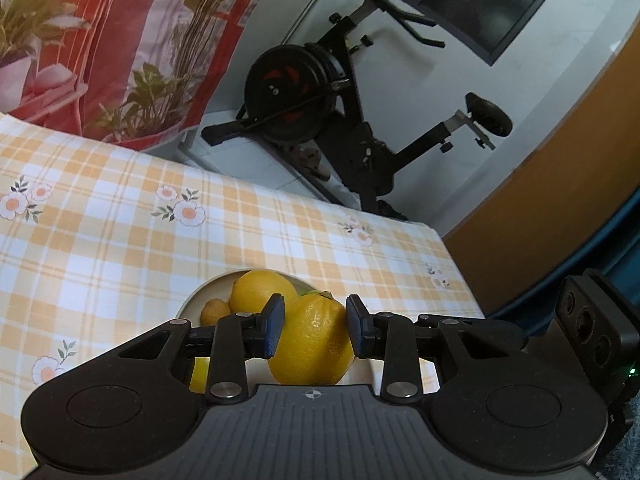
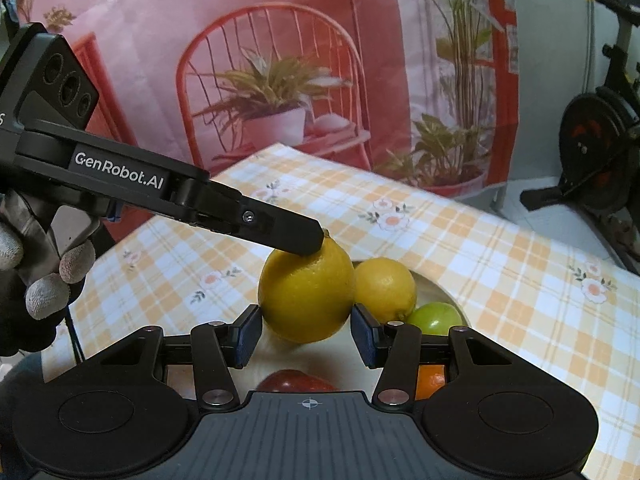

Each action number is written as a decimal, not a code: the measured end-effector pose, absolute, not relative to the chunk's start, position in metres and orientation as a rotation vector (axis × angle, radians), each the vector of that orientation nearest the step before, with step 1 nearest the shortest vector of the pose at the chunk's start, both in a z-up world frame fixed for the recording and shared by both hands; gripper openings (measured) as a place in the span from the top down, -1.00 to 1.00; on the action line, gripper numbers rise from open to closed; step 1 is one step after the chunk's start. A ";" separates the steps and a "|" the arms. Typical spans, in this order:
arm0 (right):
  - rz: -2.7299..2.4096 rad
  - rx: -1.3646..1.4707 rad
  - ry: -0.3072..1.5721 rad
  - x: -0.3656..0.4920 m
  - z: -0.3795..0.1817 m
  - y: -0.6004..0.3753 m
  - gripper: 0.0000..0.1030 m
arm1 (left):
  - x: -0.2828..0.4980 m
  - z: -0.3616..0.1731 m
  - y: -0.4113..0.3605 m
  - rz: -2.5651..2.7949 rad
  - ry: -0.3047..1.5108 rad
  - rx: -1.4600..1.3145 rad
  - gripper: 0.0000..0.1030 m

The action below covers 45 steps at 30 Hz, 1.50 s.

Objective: Organize fruits
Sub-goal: 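Lower the lemon onto the plate and open the left tool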

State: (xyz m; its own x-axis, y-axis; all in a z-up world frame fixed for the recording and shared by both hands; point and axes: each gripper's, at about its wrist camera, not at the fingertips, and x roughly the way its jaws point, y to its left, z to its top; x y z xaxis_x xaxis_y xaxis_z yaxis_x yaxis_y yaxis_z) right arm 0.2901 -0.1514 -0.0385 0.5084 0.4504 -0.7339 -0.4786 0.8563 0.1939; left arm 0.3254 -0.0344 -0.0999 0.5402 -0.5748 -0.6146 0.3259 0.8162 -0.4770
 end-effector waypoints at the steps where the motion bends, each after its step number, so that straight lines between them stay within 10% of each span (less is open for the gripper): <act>1: 0.559 -0.037 0.884 0.293 -0.042 -0.152 0.12 | 0.327 -0.102 -0.035 -0.544 0.849 -0.323 0.32; 45: 0.444 0.028 0.939 0.285 -0.057 -0.174 0.11 | 0.335 -0.133 -0.043 -0.408 0.905 -0.268 0.33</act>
